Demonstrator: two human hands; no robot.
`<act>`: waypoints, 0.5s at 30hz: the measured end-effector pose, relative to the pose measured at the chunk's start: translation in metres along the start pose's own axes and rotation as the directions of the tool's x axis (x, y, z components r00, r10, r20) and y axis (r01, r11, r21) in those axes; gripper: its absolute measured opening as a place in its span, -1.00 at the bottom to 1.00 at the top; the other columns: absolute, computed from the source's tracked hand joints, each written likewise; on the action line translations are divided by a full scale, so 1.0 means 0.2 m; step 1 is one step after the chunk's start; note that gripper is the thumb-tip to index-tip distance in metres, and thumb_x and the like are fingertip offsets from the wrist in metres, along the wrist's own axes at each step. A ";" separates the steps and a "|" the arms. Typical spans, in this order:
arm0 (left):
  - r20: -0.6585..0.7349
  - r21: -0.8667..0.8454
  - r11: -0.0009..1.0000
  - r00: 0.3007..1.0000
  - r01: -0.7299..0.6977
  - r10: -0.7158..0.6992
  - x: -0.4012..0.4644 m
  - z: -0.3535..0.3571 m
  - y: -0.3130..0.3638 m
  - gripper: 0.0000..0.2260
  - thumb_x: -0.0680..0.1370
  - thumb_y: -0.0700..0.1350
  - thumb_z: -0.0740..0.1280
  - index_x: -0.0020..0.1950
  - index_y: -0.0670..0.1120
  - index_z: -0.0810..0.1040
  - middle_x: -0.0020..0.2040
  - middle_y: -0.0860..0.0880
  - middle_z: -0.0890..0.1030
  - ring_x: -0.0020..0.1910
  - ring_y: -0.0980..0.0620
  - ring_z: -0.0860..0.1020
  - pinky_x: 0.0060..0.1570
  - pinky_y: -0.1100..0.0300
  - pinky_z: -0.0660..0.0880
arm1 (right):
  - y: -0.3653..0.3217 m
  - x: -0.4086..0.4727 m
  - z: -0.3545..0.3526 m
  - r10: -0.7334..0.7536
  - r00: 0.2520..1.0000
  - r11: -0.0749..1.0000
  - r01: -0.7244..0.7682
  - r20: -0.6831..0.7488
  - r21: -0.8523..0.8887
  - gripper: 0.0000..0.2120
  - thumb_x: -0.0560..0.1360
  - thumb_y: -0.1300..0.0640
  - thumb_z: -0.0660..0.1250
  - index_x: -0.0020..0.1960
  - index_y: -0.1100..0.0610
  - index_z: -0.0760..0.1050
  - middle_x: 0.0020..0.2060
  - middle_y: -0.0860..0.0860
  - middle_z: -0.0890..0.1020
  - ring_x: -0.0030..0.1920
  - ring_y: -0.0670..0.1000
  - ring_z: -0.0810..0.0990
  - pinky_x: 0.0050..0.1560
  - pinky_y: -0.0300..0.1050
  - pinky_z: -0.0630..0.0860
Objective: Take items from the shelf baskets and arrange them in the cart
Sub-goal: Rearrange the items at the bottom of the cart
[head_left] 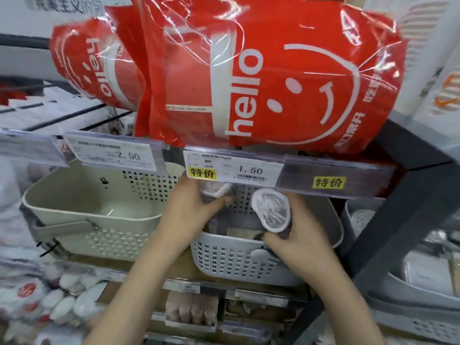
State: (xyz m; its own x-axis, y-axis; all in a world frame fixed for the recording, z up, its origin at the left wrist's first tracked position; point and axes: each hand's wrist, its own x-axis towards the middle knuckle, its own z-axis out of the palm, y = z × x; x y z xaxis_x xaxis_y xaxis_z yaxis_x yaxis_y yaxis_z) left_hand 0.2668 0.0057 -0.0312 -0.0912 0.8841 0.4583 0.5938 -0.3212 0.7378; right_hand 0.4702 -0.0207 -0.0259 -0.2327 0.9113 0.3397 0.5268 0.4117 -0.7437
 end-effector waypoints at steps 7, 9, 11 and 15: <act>-0.319 -0.054 0.998 0.947 0.021 -0.038 -0.50 -0.11 0.20 -0.55 0.37 0.02 0.47 0.17 0.28 0.38 0.12 0.33 0.46 0.15 0.37 0.42 0.03 0.57 0.30 | -0.03 -0.17 -0.02 -0.220 0.974 0.969 0.210 0.060 0.131 -0.24 0.39 0.33 0.45 0.26 -0.39 0.26 0.22 -0.41 0.40 0.27 -0.33 0.38 0.16 -0.46 0.37; -0.395 -0.071 0.994 0.913 0.082 -0.103 -0.63 -0.15 0.23 -0.56 0.38 0.08 0.51 0.15 0.35 0.39 0.12 0.34 0.47 0.15 0.37 0.42 0.05 0.51 0.34 | -0.05 -0.21 0.00 -0.282 0.958 0.943 0.267 0.051 0.201 -0.25 0.37 0.29 0.46 0.30 -0.37 0.27 0.27 -0.38 0.40 0.30 -0.31 0.37 0.17 -0.43 0.40; -0.474 -0.124 0.979 0.857 0.163 -0.203 -0.75 -0.19 0.25 -0.54 0.33 0.15 0.53 0.12 0.40 0.40 0.13 0.37 0.48 0.16 0.38 0.42 0.08 0.33 0.40 | -0.10 -0.24 0.04 -0.340 0.938 0.906 0.310 0.060 0.290 -0.30 0.34 0.20 0.44 0.32 -0.32 0.29 0.27 -0.36 0.42 0.28 -0.32 0.39 0.13 -0.48 0.39; -0.554 -0.184 0.933 0.752 0.309 -0.358 -0.97 -0.31 0.27 -0.52 0.29 0.25 0.45 0.17 0.38 0.42 0.19 0.40 0.47 0.20 0.39 0.42 0.09 0.17 0.43 | -0.20 -0.30 0.18 -0.388 0.902 0.869 0.288 0.191 0.403 -0.34 0.30 0.06 0.48 0.26 -0.41 0.32 0.21 -0.39 0.45 0.20 -0.39 0.42 0.03 -0.59 0.36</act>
State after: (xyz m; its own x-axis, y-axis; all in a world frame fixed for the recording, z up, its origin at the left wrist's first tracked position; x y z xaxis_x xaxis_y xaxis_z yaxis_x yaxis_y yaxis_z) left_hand 0.2671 -0.2048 -0.0487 -0.7239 0.5916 0.3549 0.3787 -0.0893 0.9212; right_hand 0.4335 -0.0917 -0.0367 -0.5705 0.6633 0.4843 0.0613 0.6224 -0.7803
